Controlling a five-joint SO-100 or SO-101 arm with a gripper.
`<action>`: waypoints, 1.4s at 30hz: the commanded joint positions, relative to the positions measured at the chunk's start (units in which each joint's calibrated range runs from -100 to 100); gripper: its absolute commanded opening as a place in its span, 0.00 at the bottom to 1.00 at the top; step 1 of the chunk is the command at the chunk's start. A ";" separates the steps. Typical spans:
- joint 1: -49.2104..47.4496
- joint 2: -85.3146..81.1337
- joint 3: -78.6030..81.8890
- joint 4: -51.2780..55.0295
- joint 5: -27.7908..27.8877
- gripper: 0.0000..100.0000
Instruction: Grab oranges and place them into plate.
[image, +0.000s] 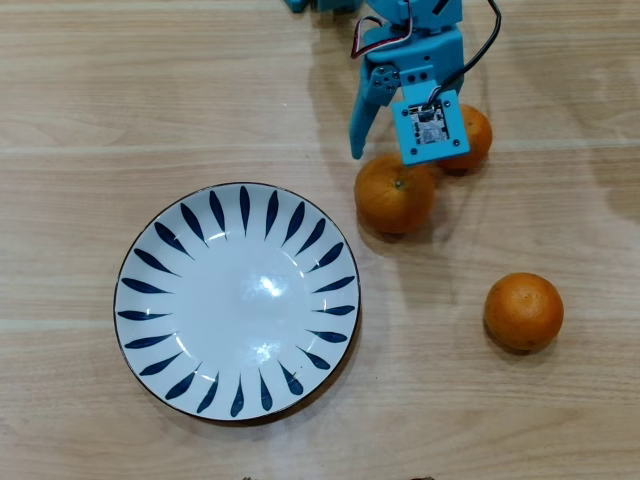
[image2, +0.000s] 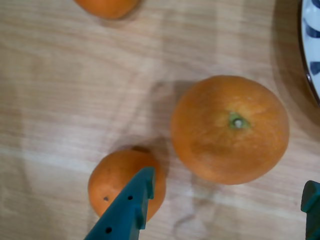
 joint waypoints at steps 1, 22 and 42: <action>-0.32 -0.19 -2.41 -0.16 -0.39 0.32; -0.72 4.88 -2.13 -3.00 -2.95 0.51; -1.04 12.15 14.34 -30.24 -4.21 0.41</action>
